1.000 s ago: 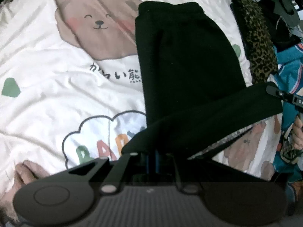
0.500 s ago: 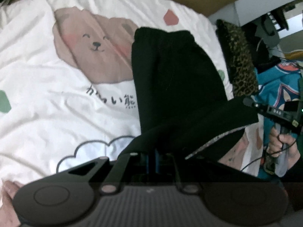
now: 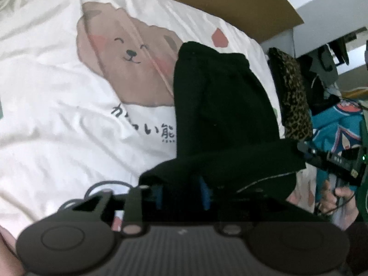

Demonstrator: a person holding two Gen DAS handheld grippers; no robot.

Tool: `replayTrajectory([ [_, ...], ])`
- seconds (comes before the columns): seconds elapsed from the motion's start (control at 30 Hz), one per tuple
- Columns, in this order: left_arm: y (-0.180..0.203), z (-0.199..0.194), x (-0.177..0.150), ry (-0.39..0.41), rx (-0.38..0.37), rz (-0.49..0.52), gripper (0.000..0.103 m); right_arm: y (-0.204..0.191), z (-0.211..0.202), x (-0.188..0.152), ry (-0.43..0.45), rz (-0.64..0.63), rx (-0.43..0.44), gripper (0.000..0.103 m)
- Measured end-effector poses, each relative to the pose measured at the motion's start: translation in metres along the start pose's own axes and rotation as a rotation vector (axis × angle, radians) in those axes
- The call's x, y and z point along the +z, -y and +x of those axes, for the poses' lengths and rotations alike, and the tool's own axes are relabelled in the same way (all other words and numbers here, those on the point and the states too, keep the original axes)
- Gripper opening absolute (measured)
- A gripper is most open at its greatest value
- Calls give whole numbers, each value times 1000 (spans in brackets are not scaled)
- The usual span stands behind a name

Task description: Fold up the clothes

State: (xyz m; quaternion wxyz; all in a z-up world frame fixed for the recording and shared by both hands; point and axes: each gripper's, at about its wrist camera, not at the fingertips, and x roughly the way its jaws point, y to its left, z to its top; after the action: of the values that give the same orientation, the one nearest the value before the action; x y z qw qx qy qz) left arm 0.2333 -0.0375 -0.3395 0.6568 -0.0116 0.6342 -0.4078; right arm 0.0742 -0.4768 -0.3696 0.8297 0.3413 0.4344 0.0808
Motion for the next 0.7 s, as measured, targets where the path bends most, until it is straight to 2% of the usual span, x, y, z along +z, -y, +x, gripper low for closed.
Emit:
replayTrajectory([
  [0.13, 0, 14, -9, -60, -37, -1, 39, 7, 0, -10, -14, 34, -1, 46],
  [0.23, 1, 16, -10, -53, -49, 7, 40, 7, 1, -15, -14, 45, 18, 46],
  [0.5, 2, 5, 4, 27, -109, -18, 40, 1, 15, -8, -5, 55, 65, 46],
  [0.67, -3, 1, 10, 72, -98, -60, 40, 0, 25, 11, 37, 94, 104, 46],
  [0.7, -5, 0, 11, 80, -91, -66, 40, 0, 26, 14, 44, 97, 106, 48],
])
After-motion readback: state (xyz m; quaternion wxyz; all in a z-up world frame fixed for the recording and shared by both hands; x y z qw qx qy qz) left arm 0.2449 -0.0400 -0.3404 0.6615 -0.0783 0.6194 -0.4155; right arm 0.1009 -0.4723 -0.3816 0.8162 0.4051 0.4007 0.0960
